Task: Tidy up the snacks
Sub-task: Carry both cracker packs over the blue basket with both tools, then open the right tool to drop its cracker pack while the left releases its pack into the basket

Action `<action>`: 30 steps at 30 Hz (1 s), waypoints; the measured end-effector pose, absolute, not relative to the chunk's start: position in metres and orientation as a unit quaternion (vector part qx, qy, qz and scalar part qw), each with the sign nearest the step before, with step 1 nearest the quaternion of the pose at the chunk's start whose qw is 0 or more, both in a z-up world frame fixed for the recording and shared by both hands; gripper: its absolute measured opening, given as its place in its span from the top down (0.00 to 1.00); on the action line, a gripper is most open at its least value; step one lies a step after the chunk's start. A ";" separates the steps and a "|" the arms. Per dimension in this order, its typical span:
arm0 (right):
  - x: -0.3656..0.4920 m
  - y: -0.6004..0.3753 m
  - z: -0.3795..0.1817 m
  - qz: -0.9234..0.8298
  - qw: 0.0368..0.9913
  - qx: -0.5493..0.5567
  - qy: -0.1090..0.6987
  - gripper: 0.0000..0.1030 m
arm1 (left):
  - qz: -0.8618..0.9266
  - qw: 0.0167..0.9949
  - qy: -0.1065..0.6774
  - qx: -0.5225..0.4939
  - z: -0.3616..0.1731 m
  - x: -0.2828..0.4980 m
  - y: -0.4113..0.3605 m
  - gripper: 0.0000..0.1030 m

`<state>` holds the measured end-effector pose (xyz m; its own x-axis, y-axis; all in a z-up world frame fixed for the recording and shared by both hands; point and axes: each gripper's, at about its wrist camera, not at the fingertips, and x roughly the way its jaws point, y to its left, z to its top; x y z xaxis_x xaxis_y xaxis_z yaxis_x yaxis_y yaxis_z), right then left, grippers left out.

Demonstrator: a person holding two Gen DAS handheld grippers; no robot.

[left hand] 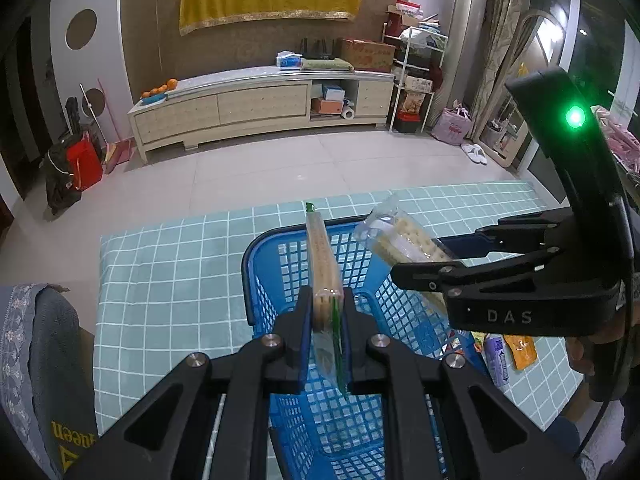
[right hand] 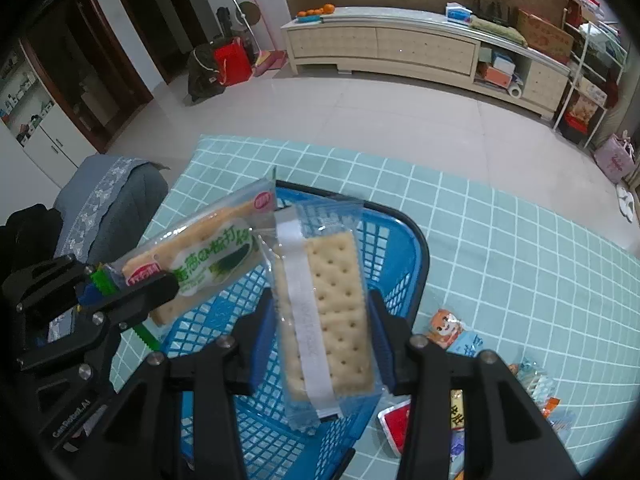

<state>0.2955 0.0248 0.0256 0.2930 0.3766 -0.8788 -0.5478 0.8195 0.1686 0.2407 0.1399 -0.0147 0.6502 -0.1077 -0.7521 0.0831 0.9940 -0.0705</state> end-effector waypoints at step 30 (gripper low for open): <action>0.303 0.008 0.015 0.230 0.829 -0.100 0.500 0.13 | -0.056 0.907 0.418 0.010 -0.029 0.249 0.132 0.50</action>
